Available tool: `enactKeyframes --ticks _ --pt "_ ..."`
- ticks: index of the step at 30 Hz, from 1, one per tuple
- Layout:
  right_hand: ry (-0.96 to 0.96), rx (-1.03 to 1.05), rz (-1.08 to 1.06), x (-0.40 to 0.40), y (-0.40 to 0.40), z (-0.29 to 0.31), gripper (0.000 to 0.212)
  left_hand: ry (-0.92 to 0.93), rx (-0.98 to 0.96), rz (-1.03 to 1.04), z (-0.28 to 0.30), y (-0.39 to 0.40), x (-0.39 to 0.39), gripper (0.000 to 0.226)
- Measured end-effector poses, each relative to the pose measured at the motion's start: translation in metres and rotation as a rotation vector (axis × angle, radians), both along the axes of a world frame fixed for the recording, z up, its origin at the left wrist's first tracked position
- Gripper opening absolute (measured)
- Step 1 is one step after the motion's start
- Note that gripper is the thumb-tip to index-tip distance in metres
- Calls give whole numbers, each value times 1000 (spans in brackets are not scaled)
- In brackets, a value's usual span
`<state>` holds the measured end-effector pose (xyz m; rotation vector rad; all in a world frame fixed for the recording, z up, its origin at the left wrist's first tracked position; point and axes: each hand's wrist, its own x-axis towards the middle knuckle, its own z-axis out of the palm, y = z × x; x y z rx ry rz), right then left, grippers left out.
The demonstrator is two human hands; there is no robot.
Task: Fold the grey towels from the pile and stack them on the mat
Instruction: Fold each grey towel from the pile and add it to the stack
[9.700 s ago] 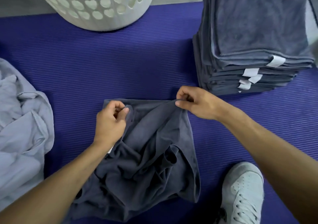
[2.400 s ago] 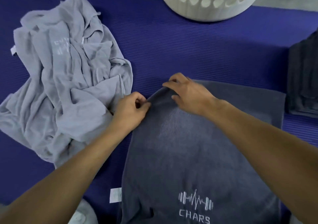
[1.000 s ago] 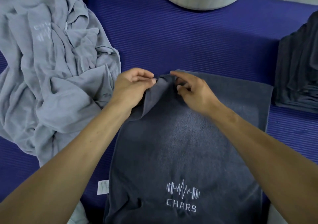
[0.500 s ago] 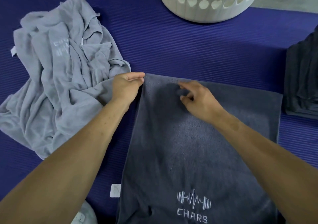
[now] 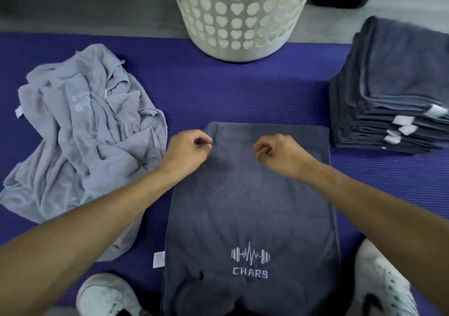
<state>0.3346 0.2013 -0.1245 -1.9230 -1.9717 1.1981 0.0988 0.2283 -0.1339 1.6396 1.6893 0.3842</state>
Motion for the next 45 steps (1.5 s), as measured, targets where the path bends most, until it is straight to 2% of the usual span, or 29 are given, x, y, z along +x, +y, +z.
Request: enactKeyframes --ticks 2,7,9,12,14,17,20,27,30,37,39,41,43,45 --pt "-88 -53 71 8 -19 22 16 78 -49 -87 17 -11 12 11" --pt "-166 -37 87 11 -69 78 19 70 1 23 70 -34 31 16" --pt "-134 23 52 10 -90 93 17 49 50 62 84 -52 31 19" --pt "15 49 -118 10 -126 108 16 -48 80 116 100 -90 32 16" --pt "79 29 -225 14 -156 109 14 -107 77 71 108 -122 36 14" --pt "120 -36 -326 25 -209 95 12 -148 -22 -32 102 -174 40 12" --pt "160 -113 -466 41 -263 69 23 -175 -90 -95 83 -220 45 24" --pt "88 -226 -729 60 -349 10 26 -267 -235 -63 40 -302 70 28" --pt "37 -256 -748 60 -363 -8 9 -239 -285 -101 30 -318 75 27" --pt "0 -376 -821 56 -342 -36 51 -211 -356 -102 30 -332 78 22" --pt "22 -427 -811 55 -338 -42 47 -201 -356 -100 30 -334 77 23" --pt "62 -473 -789 54 -337 -42 32 -176 -368 -106 29 -335 75 22" --pt "83 -449 -787 54 -338 -42 20 -162 -377 -108 28 -335 75 21" --pt "192 -413 -837 55 -341 -40 20 -158 -362 -115 27 -333 78 21"
